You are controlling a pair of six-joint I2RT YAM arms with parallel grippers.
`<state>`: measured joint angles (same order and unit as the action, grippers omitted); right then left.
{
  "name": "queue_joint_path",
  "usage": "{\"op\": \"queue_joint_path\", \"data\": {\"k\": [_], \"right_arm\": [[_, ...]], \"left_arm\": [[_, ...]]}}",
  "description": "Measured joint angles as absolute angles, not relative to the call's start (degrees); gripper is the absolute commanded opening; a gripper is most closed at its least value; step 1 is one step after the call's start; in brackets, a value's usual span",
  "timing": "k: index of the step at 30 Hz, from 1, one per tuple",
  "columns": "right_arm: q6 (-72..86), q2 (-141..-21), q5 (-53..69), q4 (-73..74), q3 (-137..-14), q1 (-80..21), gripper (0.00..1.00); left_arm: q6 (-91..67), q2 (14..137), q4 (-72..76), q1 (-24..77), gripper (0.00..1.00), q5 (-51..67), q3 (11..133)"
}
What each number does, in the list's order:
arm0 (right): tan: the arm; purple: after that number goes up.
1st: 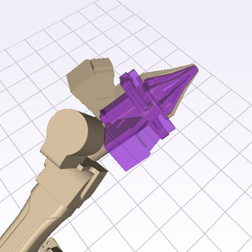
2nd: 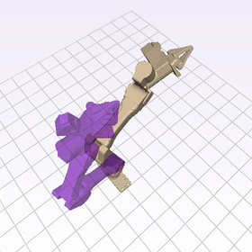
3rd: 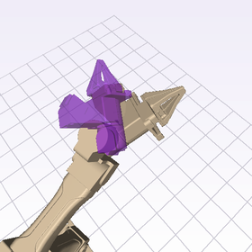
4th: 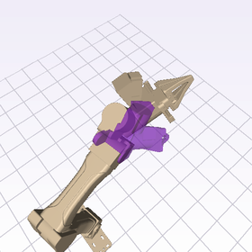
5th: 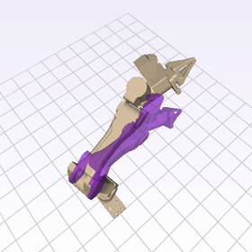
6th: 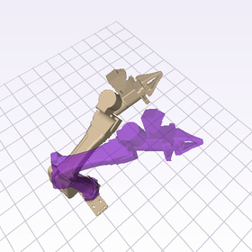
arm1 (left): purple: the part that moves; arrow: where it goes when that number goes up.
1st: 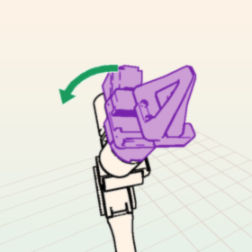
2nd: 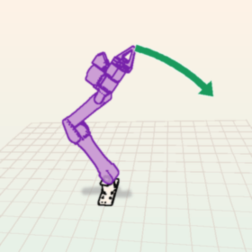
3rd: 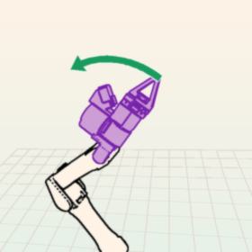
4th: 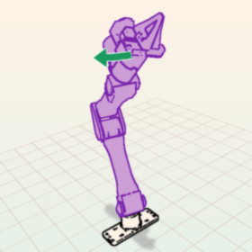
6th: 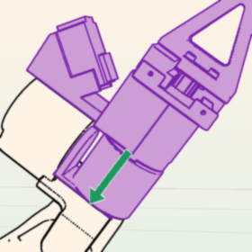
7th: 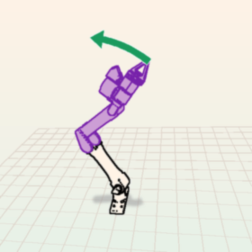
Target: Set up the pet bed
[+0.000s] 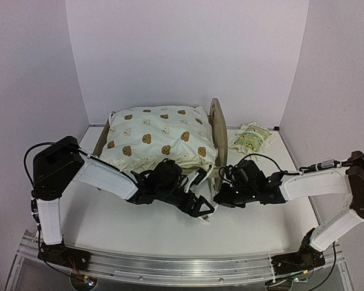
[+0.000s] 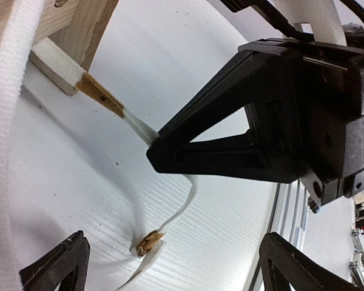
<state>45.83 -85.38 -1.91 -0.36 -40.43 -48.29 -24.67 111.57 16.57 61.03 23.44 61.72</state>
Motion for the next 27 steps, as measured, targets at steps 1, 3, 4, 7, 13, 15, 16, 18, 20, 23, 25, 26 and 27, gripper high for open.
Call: {"op": "queue_joint_path", "data": {"k": [1, 3, 4, 7, 13, 15, 16, 18, 20, 23, 25, 26, 27], "right_arm": [[45.7, -85.4, -1.9, -0.3, -40.4, -48.3, 0.0], [45.3, -85.4, -1.9, -0.2, -40.5, -48.3, 0.0], [45.1, -85.4, -1.8, 0.1, -40.6, -48.3, 0.0], [44.5, -85.4, -1.7, 1.2, -41.1, -48.3, 0.0], [42.8, -85.4, 0.3, 5.8, -44.7, -48.3, 0.0], [42.6, -85.4, 1.4, 7.7, -46.1, -48.2, 0.0], [42.6, -85.4, 1.9, 8.4, -46.6, -48.1, 0.0], [42.6, -85.6, 3.0, 9.8, -47.9, -48.0, 0.0], [42.6, -86.4, 3.8, 10.6, -49.1, -48.0, 0.0], [42.5, -88.9, 4.0, 10.6, -51.4, -48.0, 0.0], [42.4, -90.5, 4.1, 10.2, -52.9, -48.0, 0.0], [42.4, -91.0, 4.0, 10.0, -53.2, -48.0, 0.0], [42.4, -91.4, 3.8, 9.7, -53.4, -48.0, 0.0]], "left_arm": [[-24.0, 110.5, 15.0, 61.2, 1.0, 22.2, 61.6], [-22.8, 108.7, 12.2, 61.5, 1.0, 19.9, 61.4], [-22.2, 107.6, 10.7, 61.7, 1.0, 18.9, 61.1], [-20.5, 103.8, 6.2, 62.1, 1.0, 16.2, 60.0], [-17.3, 94.3, -3.5, 62.7, 0.98, 8.4, 59.1], [-16.3, 91.7, -4.2, 62.7, 0.95, 6.6, 58.1], [-16.0, 90.9, -3.8, 62.7, 0.94, 6.0, 57.3], [-15.0, 89.9, -1.5, 62.7, 0.95, 5.3, 54.7], [-14.1, 89.8, 1.7, 62.7, 0.99, 4.4, 51.1], [-12.4, 91.1, 6.5, 62.7, 1.0, 2.2, 46.5], [-11.7, 92.8, 9.6, 62.7, 0.99, 0.7, 44.8], [-11.7, 93.9, 11.5, 62.7, 0.99, 0.1, 44.5], [-11.8, 95.1, 13.0, 62.7, 0.98, -0.2, 44.6]]}}
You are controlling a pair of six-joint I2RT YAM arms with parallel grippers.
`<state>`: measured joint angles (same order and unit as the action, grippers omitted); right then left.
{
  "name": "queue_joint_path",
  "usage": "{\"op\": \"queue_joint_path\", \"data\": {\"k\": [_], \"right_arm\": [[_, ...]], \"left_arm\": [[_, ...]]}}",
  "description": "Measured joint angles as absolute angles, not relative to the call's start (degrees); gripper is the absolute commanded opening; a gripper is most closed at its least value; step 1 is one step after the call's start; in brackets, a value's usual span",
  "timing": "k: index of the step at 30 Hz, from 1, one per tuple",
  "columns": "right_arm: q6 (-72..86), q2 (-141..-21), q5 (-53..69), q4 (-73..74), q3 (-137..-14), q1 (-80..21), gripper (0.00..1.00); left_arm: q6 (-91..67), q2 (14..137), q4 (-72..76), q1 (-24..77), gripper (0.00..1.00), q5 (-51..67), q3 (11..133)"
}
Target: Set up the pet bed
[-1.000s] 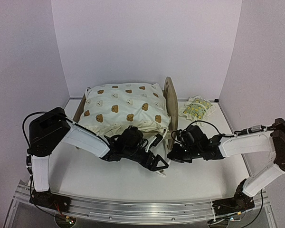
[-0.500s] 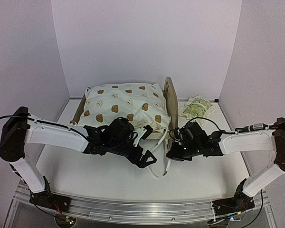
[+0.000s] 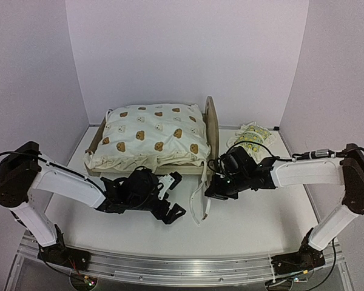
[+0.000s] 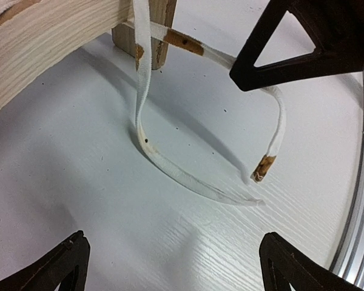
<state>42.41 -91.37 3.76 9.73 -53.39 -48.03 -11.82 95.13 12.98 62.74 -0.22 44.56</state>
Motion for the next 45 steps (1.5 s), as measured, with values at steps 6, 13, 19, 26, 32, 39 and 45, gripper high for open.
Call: {"op": "queue_joint_path", "data": {"k": [6, 13, 19, 26, 32, 39, 45], "right_arm": [[42.3, -91.8, 1.6, 9.6, -52.5, -48.2, 0.0], [42.7, -91.8, 0.8, 8.7, -49.7, -47.9, 0.01], [43.4, -92.0, 1.1, 6.7, -48.4, -47.9, 0.06], [44.9, -94.2, 2.7, 3.9, -44.4, -47.9, 0.09], [46.0, -96.2, 4.7, 1.6, -42.7, -47.9, 0.08], [47.1, -96.8, 6.3, -2.4, -41.5, -48.0, 0.0], [47.0, -97.1, 7.0, -3.9, -41.1, -48.0, 0.0]], "left_arm": [[-13.7, 103.0, 17.3, 63.3, 0.97, 0.3, 47.3], [-13.3, 107.9, 19.3, 64.9, 0.89, -1.0, 50.5], [-12.1, 112.6, 21.1, 65.0, 0.78, -6.5, 55.0], [-13.6, 114.6, 21.0, 64.9, 0.59, -11.6, 55.9], [-13.7, 115.7, 21.0, 64.9, 0.49, -12.2, 55.9], [-13.4, 115.9, 21.3, 64.9, 0.23, -11.9, 55.9], [-12.2, 116.3, 23.8, 64.9, 0.1, -8.9, 55.8]]}}
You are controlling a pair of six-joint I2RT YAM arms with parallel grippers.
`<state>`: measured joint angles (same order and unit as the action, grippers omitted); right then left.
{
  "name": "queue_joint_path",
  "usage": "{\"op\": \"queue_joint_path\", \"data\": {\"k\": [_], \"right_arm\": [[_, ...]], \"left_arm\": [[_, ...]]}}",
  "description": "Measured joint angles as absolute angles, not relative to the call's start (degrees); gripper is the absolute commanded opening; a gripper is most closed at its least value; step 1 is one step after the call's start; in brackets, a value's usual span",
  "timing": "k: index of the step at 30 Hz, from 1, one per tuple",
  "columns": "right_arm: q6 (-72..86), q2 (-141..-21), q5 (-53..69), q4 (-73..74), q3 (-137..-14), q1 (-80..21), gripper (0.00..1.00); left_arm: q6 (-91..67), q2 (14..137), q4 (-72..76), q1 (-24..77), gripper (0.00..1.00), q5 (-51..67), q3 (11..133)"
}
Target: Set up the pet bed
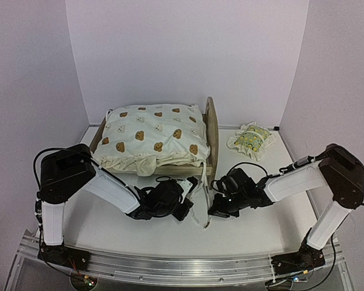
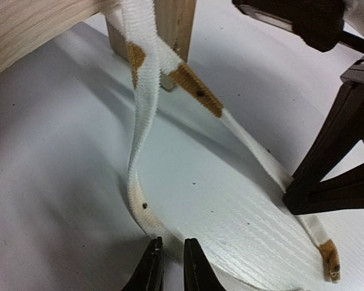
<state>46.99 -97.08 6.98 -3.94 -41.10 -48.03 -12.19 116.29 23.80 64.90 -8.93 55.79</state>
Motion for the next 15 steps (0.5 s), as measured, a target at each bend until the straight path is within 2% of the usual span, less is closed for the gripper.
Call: {"op": "queue_joint_path", "data": {"k": [8, 15], "right_arm": [[44.1, -97.1, 6.4, -1.2, -43.3, -48.1, 0.0], [42.0, -97.1, 6.8, 1.5, -47.6, -48.2, 0.0]], "left_arm": [[-8.8, 114.4, 26.5, 65.7, 0.07, -5.7, 53.5], [-5.7, 108.5, 27.1, 68.4, 0.16, -4.4, 50.7]]}}
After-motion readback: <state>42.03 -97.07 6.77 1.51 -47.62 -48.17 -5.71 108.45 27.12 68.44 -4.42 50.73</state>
